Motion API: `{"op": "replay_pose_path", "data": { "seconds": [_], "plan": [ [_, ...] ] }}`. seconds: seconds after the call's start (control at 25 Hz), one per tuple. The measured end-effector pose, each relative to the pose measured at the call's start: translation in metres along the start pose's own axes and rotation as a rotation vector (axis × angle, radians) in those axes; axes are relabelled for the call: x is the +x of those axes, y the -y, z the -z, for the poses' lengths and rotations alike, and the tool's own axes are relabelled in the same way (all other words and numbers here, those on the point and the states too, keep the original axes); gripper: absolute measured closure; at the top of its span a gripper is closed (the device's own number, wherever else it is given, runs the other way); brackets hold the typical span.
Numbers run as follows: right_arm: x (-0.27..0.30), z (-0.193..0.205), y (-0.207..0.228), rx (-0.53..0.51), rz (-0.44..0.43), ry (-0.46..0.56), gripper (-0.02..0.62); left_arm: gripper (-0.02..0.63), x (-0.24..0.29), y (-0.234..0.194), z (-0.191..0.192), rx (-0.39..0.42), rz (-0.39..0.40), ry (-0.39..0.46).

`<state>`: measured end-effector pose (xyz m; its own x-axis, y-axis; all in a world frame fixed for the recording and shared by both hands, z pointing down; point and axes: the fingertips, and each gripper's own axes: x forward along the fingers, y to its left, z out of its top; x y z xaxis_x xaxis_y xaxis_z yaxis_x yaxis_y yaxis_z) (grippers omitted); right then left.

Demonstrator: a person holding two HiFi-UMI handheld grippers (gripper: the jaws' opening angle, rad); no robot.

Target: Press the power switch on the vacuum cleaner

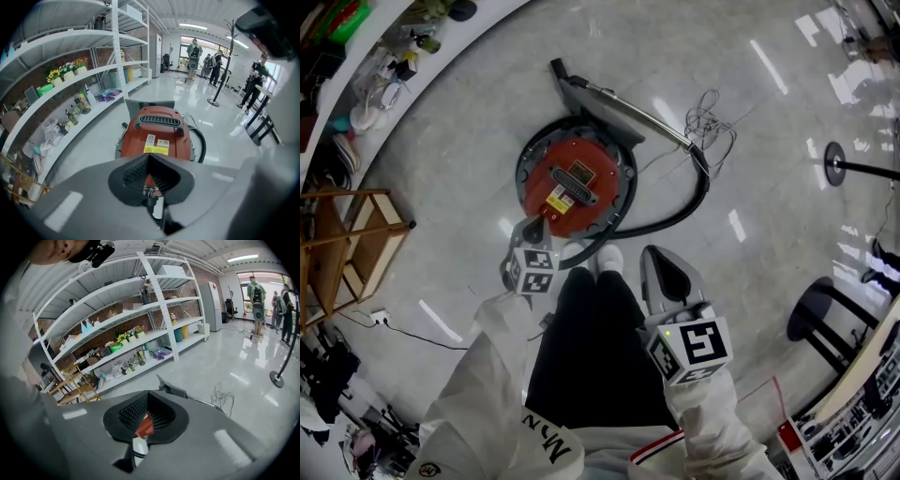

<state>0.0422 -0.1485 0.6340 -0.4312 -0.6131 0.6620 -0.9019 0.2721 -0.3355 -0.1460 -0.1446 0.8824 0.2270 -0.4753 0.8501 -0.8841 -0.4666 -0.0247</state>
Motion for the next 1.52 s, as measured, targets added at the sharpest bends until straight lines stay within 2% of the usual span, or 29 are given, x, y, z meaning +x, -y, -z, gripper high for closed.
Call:
{"op": "replay_pose_path", "data": {
  "seconds": [0.6, 1.12, 1.52],
  "plan": [
    [0.002, 0.007, 0.01, 0.002, 0.008, -0.025, 0.595, 0.606, 0.022, -0.001, 0.012, 0.042, -0.001, -0.068],
    [0.007, 0.008, -0.001, 0.011, -0.012, -0.032, 0.595, 0.606, 0.029, -0.006, 0.019, 0.055, -0.001, -0.094],
    [0.01, 0.011, -0.003, 0.019, -0.015, -0.039, 0.595, 0.606, 0.031, -0.006, 0.023, 0.038, 0.008, -0.113]
  ]
}}
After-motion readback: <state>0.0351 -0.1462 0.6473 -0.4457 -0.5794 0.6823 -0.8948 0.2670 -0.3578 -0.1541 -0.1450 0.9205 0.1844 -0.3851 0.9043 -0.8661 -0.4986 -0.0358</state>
